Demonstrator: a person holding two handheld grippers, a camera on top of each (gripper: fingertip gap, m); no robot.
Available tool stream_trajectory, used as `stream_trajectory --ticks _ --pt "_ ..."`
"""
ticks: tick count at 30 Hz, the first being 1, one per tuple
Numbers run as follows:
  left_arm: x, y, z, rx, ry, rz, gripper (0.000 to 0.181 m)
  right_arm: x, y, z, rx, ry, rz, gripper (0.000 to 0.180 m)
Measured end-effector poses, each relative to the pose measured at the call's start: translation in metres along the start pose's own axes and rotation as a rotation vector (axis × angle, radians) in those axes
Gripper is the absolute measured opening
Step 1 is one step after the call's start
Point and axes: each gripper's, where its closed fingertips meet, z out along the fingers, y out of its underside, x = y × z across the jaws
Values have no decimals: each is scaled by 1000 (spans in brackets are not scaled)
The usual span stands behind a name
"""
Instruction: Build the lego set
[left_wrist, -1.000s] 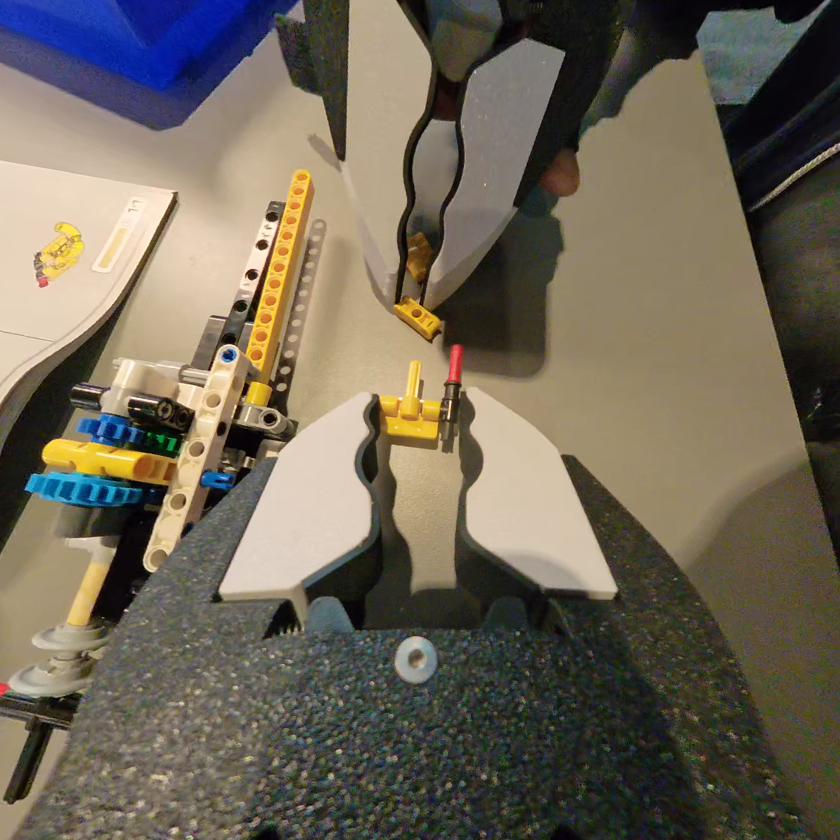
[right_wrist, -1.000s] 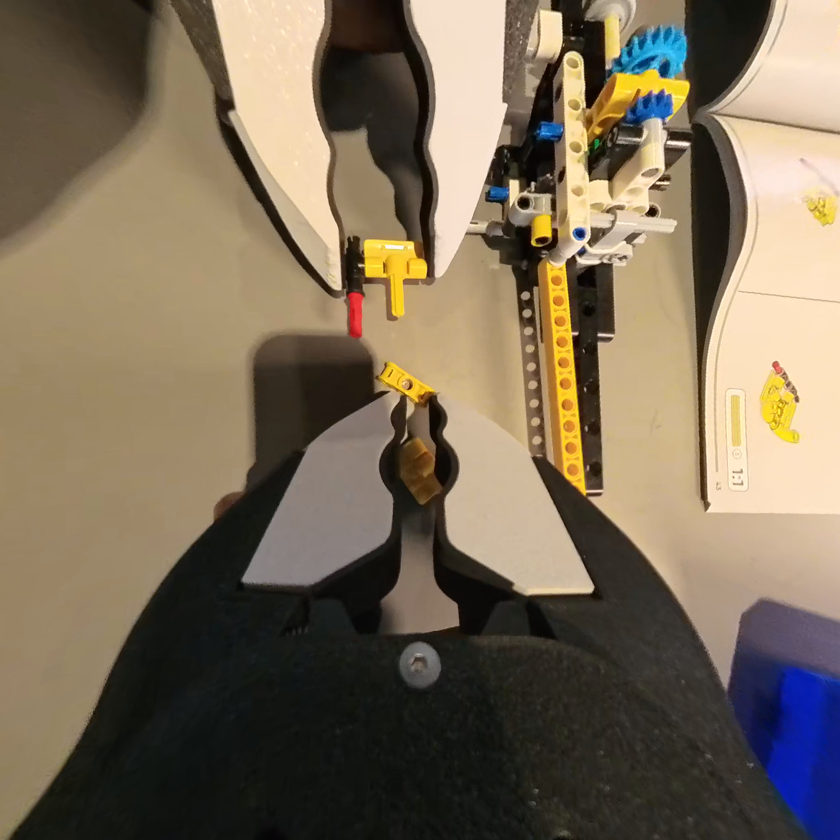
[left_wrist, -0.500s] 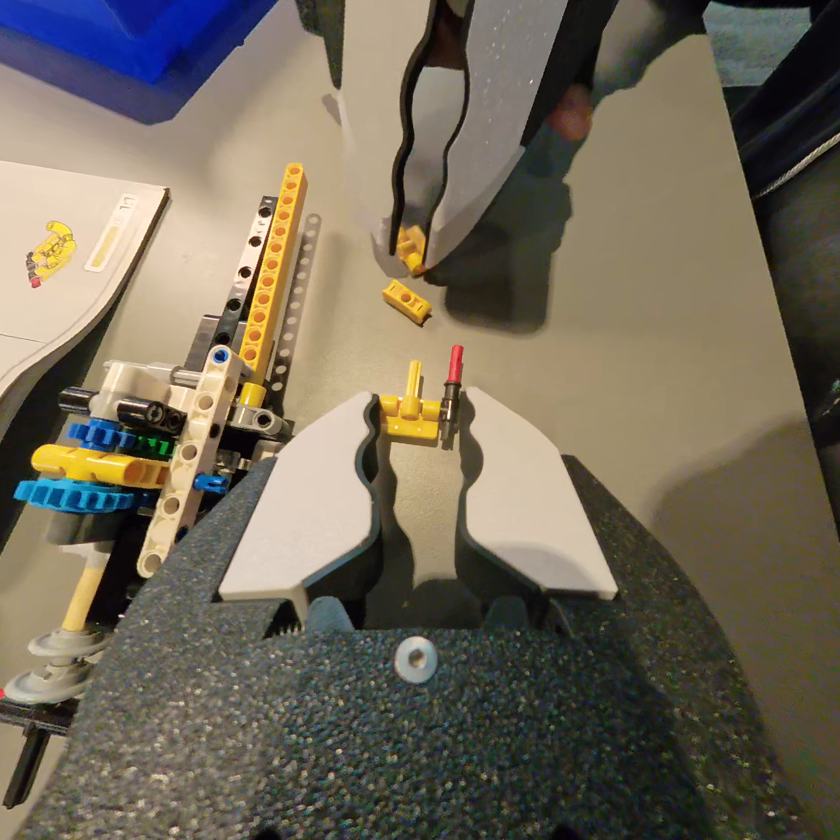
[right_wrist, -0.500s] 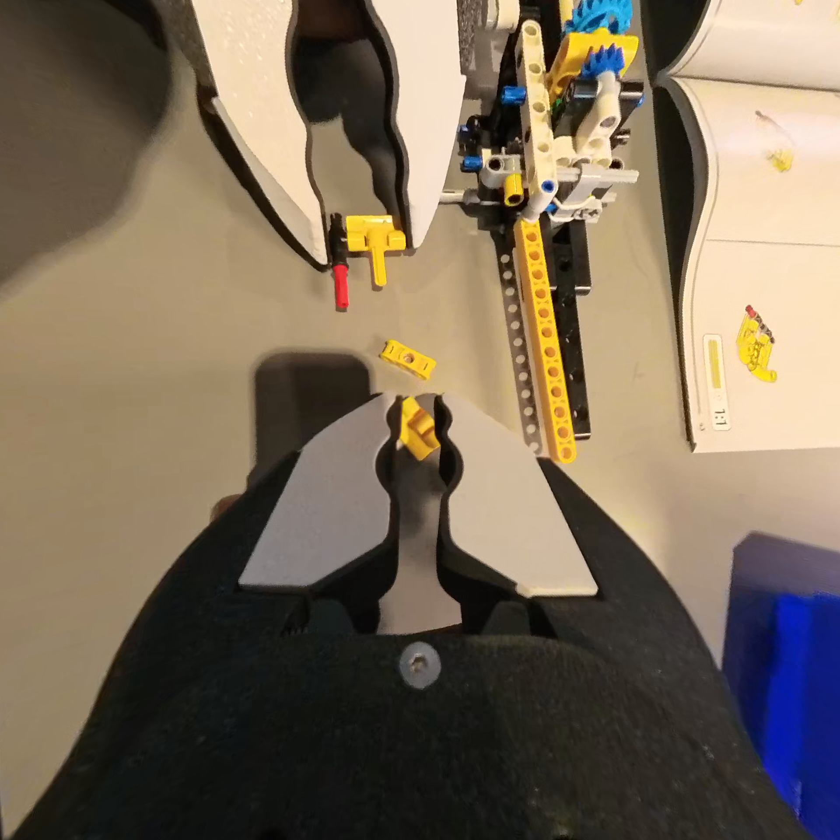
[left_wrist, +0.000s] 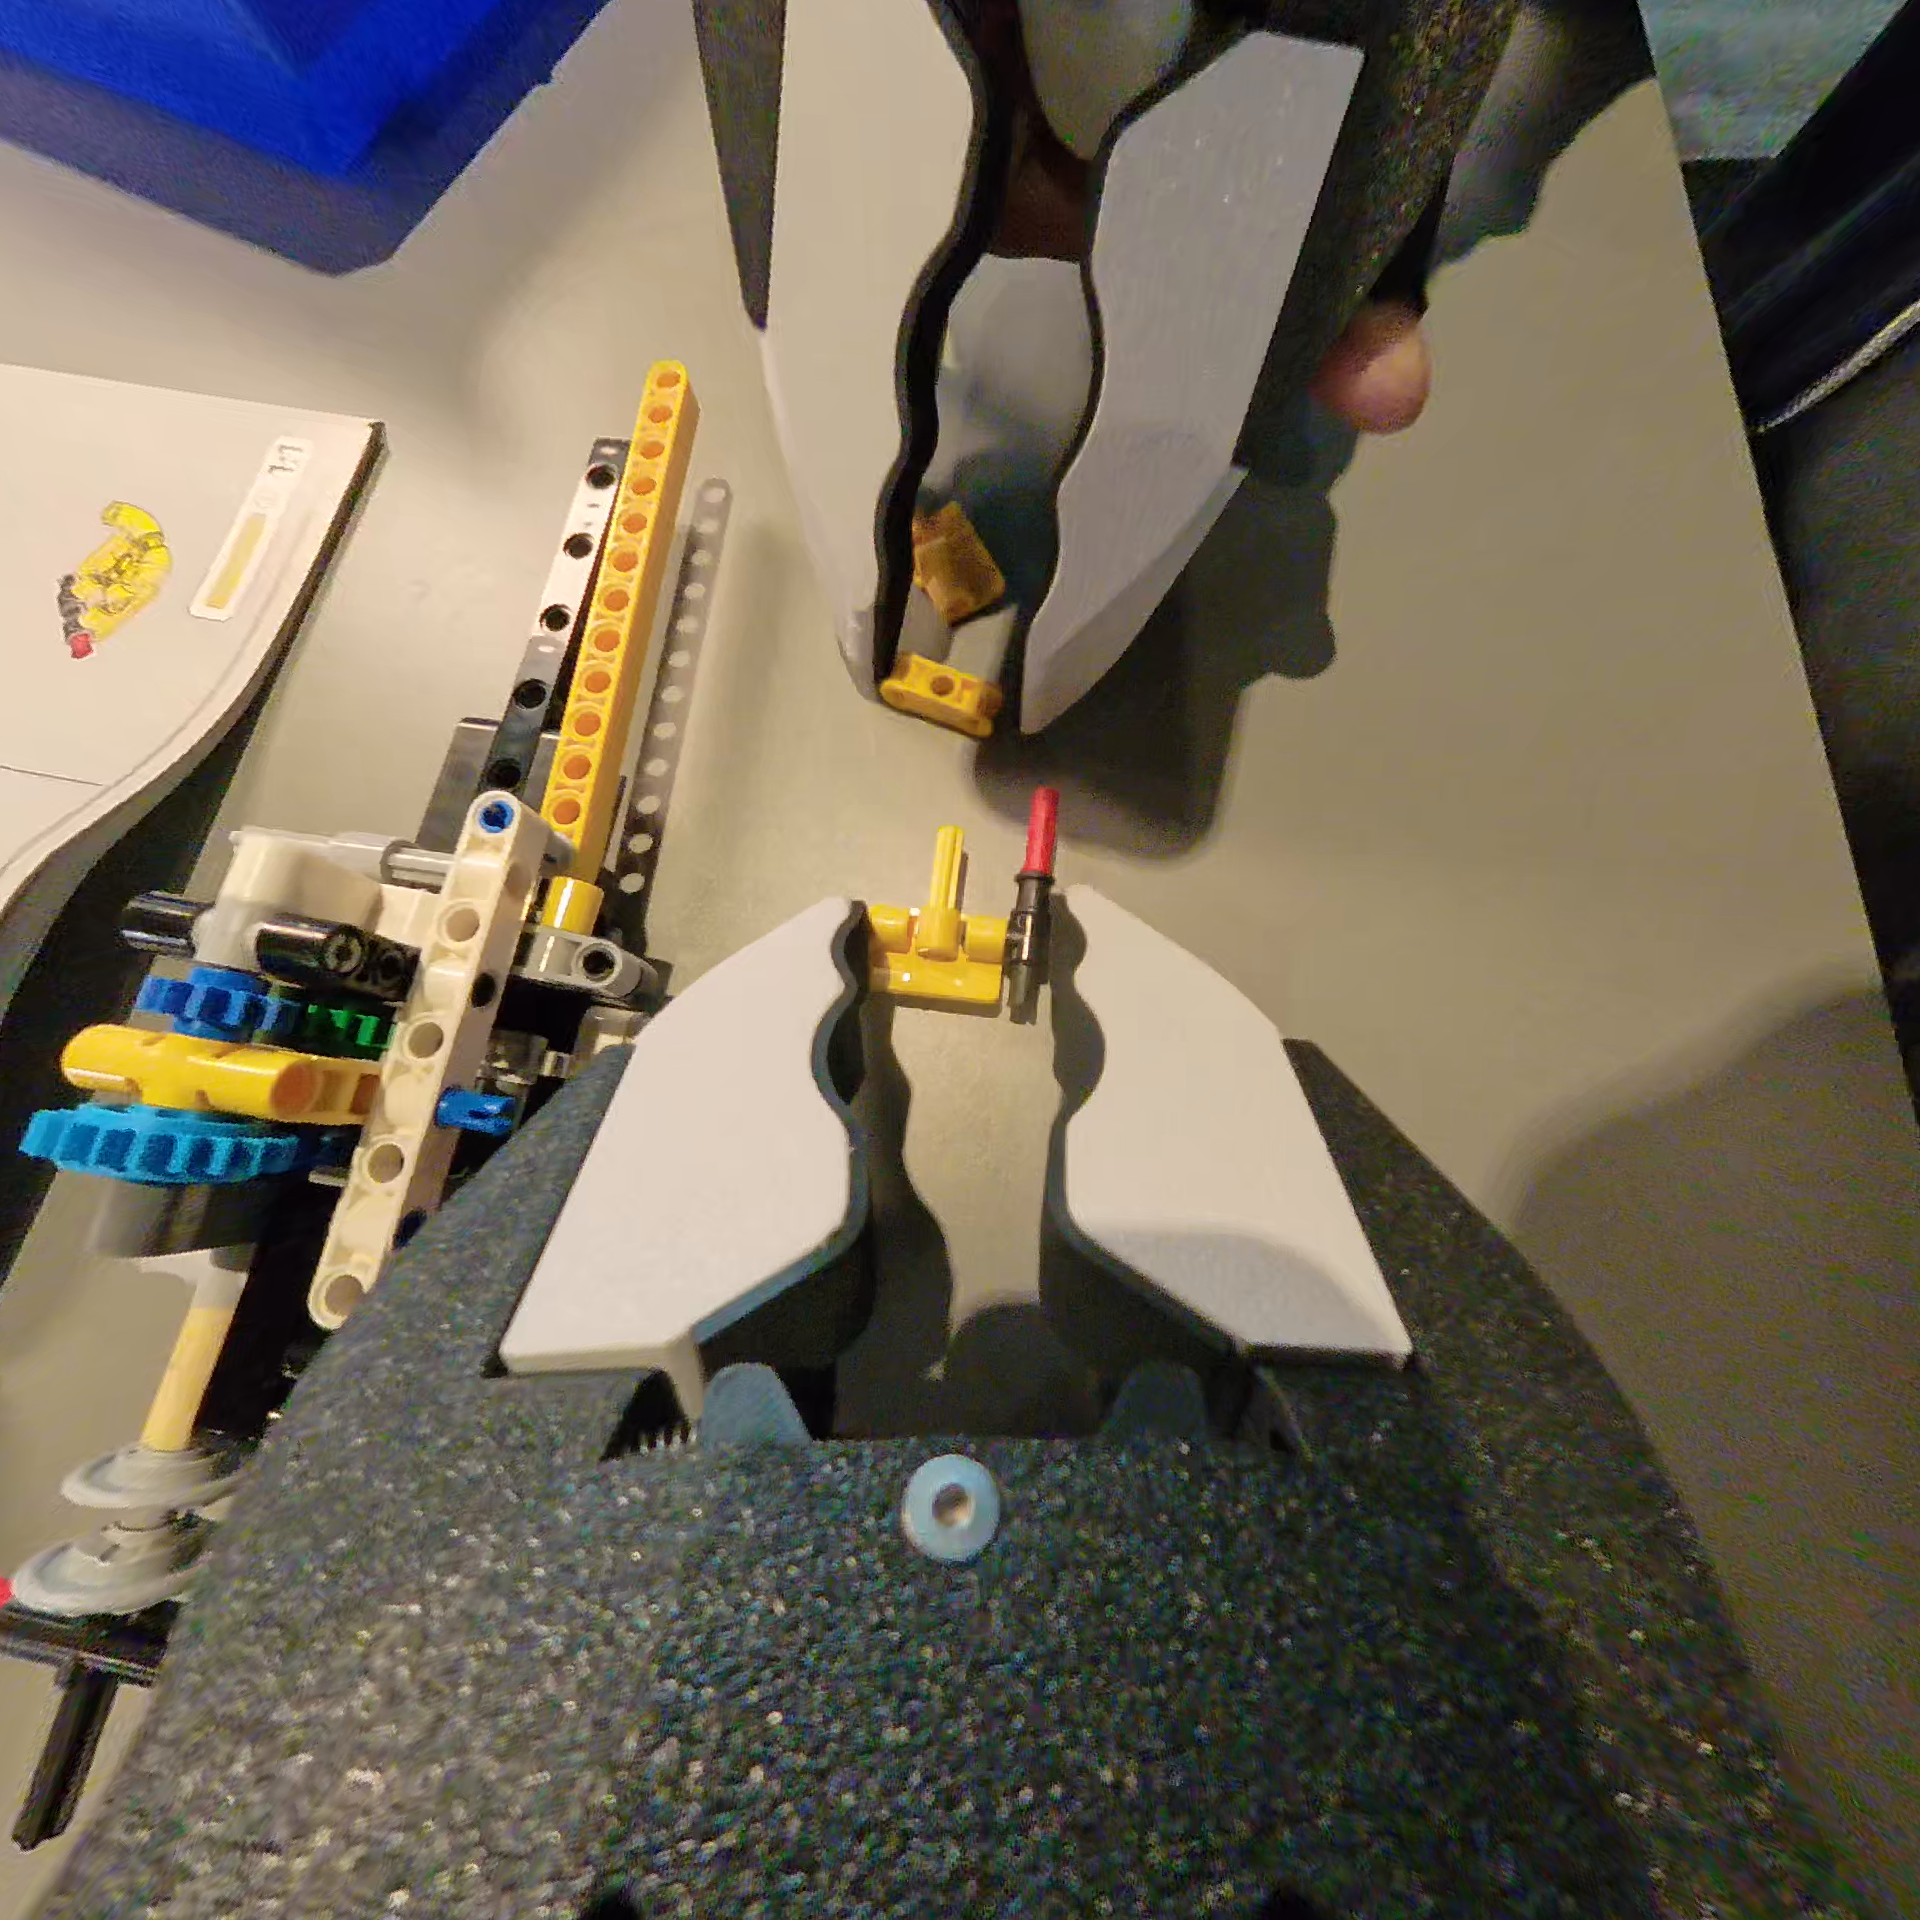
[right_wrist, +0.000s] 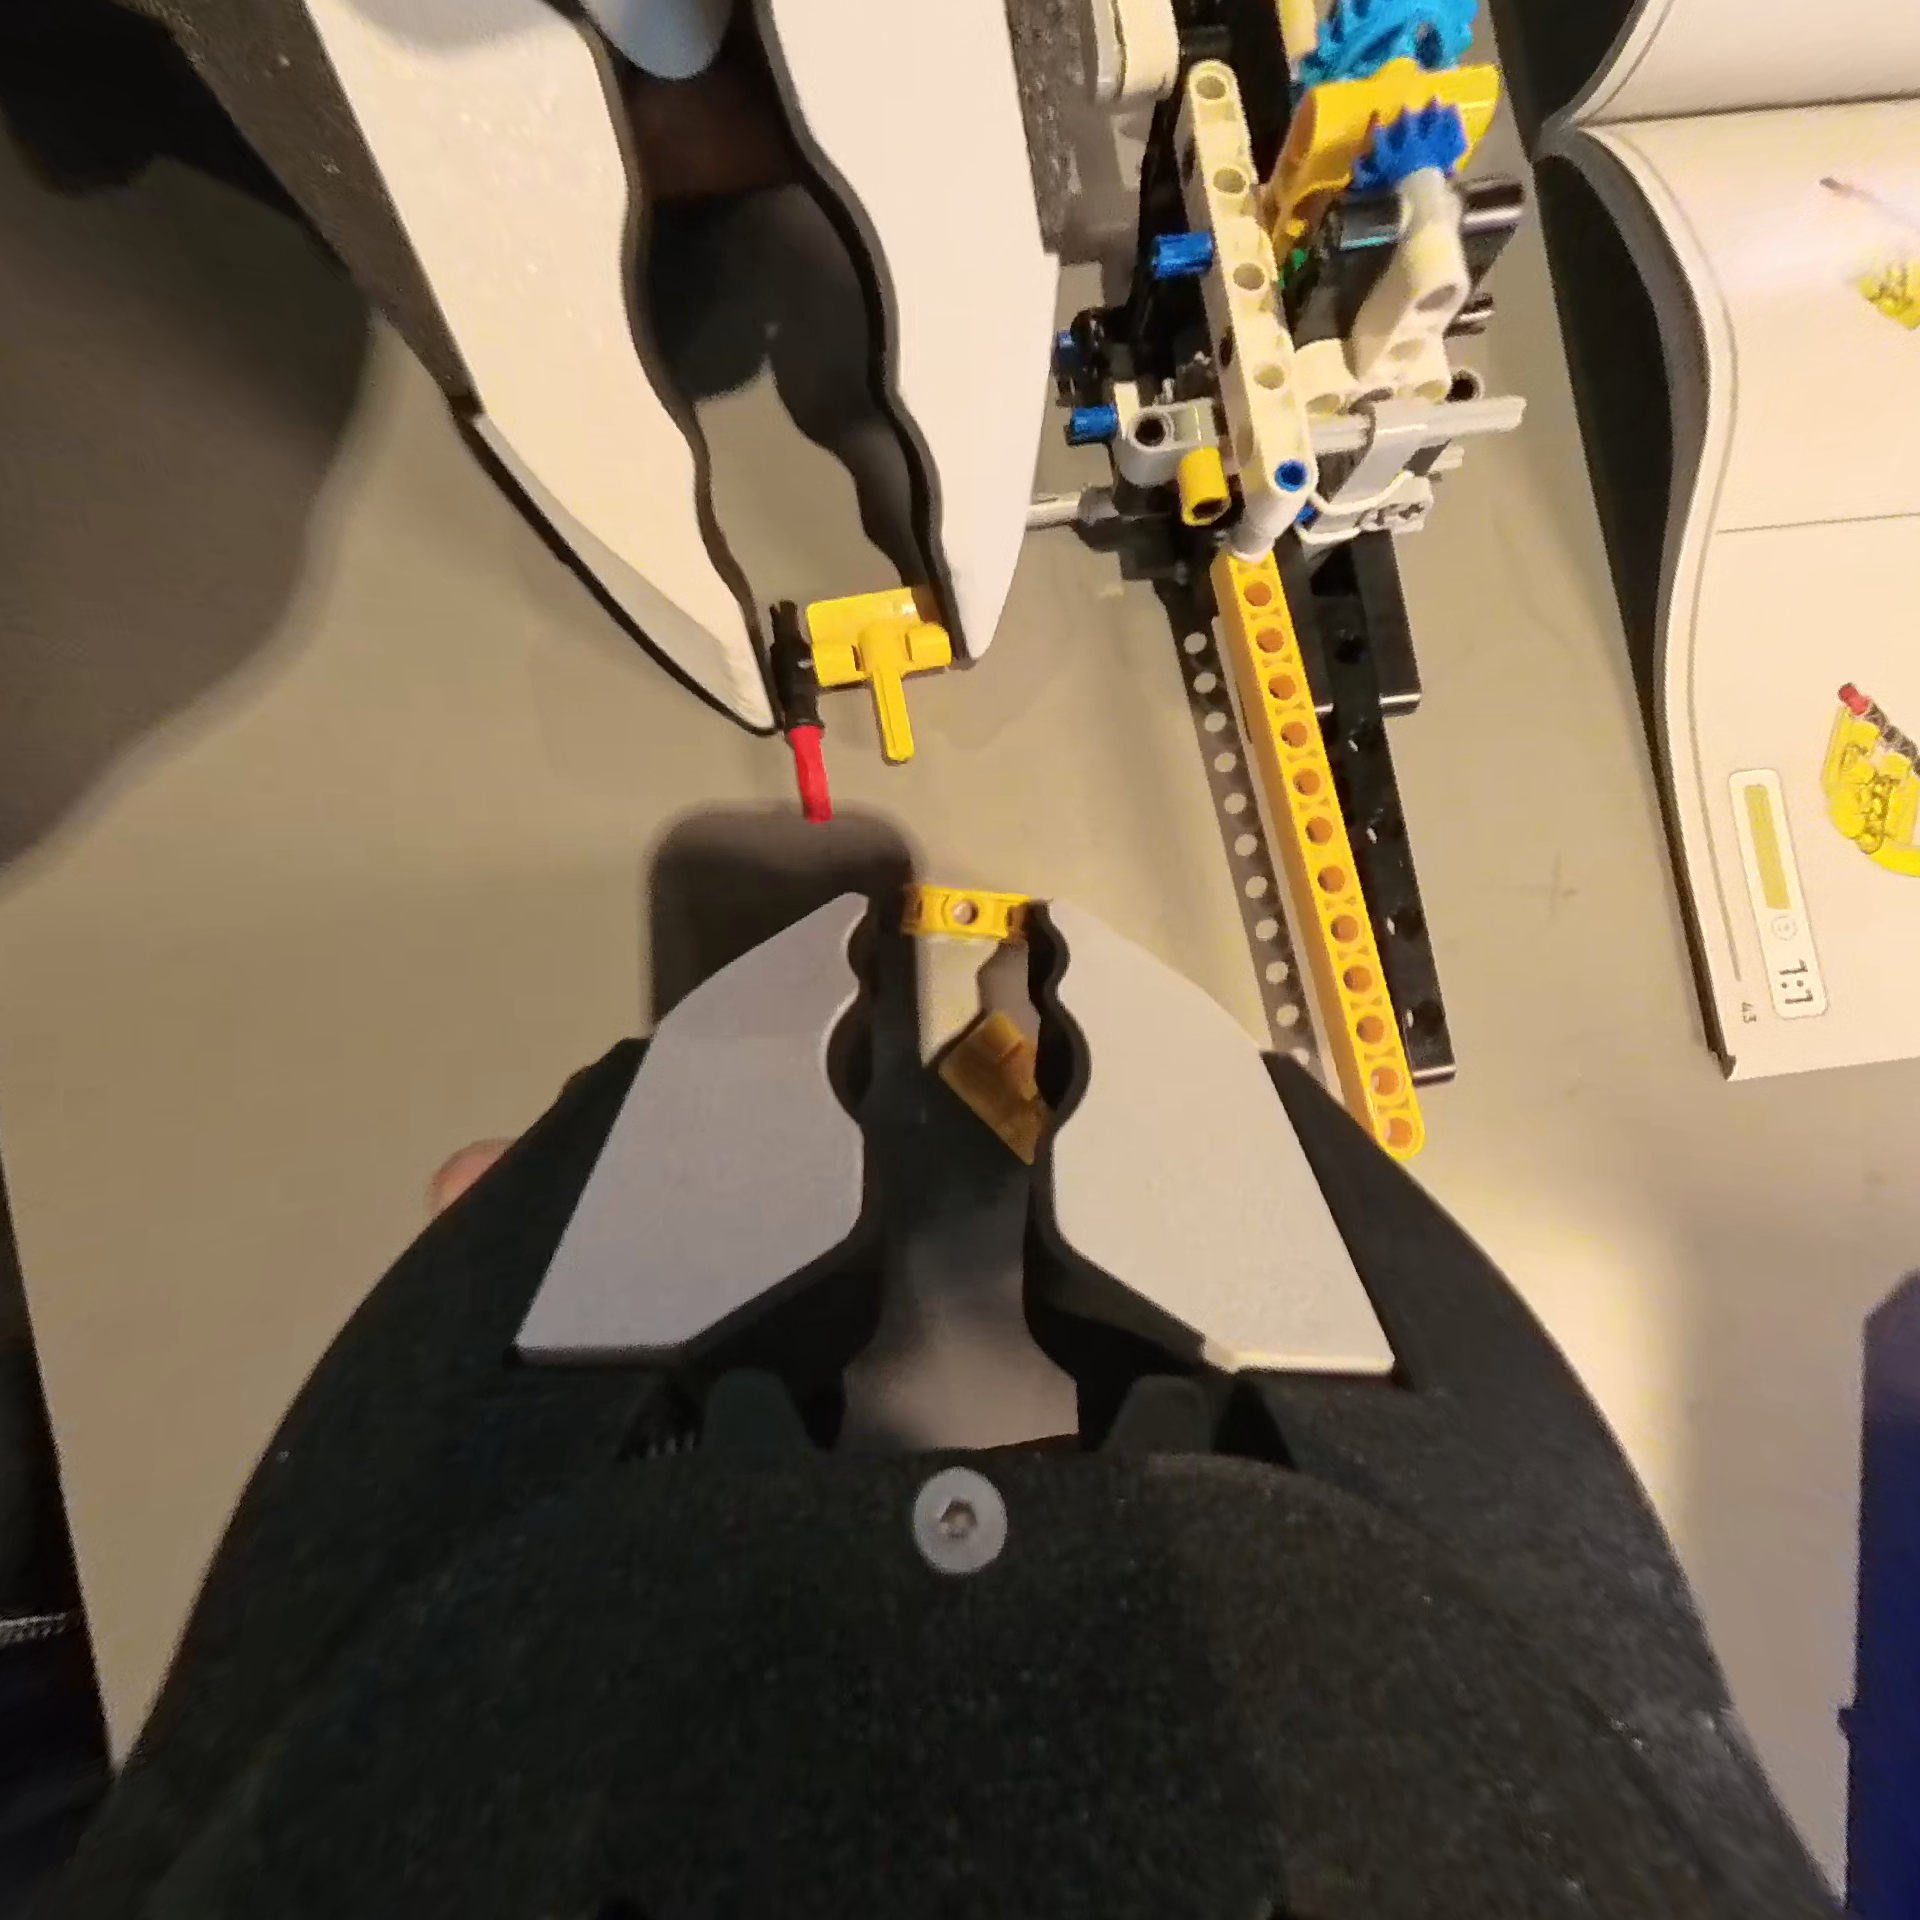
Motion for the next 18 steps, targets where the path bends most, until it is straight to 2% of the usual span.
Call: stream_trajectory --ticks 8,18 --pt "2 -1 2 -9 -6 22 33 -4 -12 3 86 -35 -111 23" --pt "8 -10 -1 40 2 60 33 -11 -28 -10 264 -157 -56 23"
